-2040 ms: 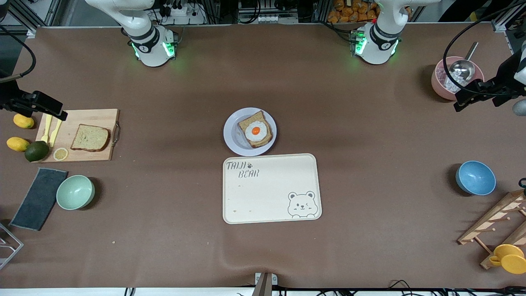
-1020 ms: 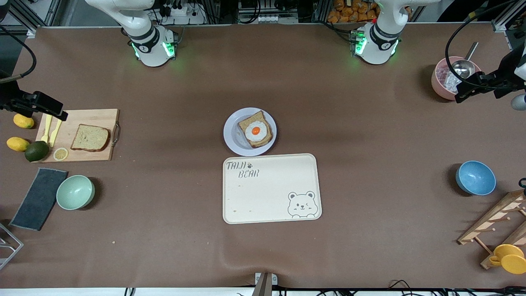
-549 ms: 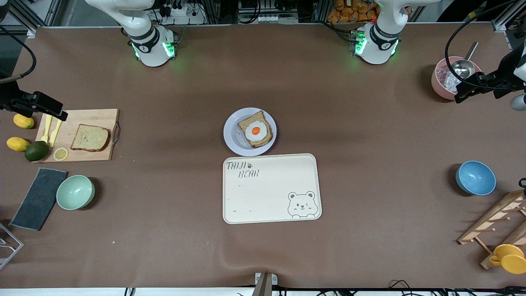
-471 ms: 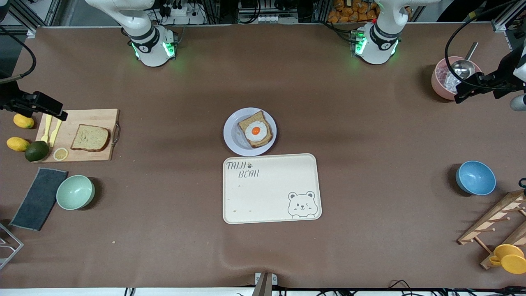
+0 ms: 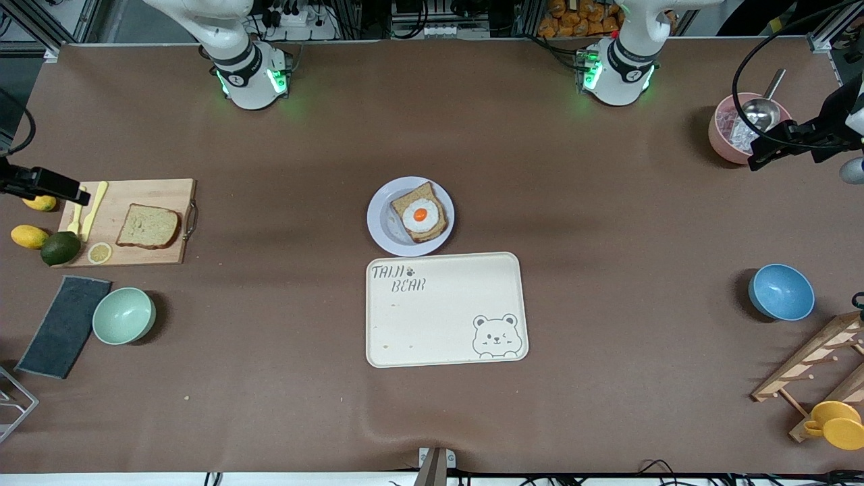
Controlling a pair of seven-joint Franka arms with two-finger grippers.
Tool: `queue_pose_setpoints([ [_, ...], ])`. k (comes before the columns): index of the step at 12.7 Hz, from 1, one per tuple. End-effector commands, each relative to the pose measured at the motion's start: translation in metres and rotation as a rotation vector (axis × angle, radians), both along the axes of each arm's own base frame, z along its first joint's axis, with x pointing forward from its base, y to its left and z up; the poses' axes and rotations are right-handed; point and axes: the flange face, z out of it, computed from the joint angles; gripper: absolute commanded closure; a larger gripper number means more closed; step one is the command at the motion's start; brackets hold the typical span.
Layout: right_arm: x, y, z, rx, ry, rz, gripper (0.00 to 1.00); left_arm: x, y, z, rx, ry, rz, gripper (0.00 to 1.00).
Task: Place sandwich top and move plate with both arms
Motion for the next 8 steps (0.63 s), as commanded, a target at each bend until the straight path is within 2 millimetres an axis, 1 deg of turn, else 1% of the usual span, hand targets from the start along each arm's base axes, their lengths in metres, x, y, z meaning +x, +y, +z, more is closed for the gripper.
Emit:
queue_pose_setpoints([
  [1, 0.006, -0.026, -0.020, 0.028, 0.020, -0.019, 0.00, 0.002, 0.002, 0.000, 0.021, -0.005, -0.003, 0.00],
  [2, 0.008, -0.043, -0.034, 0.038, 0.039, -0.042, 0.00, 0.002, 0.002, 0.000, 0.021, -0.005, -0.003, 0.00],
  [3, 0.009, -0.066, -0.052, 0.065, 0.054, -0.046, 0.00, 0.002, 0.002, 0.000, 0.021, -0.005, -0.004, 0.00],
  [4, 0.011, -0.080, -0.069, 0.101, 0.067, -0.038, 0.00, 0.002, 0.003, 0.000, 0.021, -0.005, -0.004, 0.00],
  [6, 0.008, -0.110, -0.095, 0.124, 0.101, -0.078, 0.00, 0.002, 0.003, 0.000, 0.021, -0.005, -0.004, 0.00],
  [8, 0.008, -0.135, -0.124, 0.154, 0.119, -0.094, 0.00, 0.002, 0.003, 0.000, 0.021, -0.005, -0.008, 0.00],
])
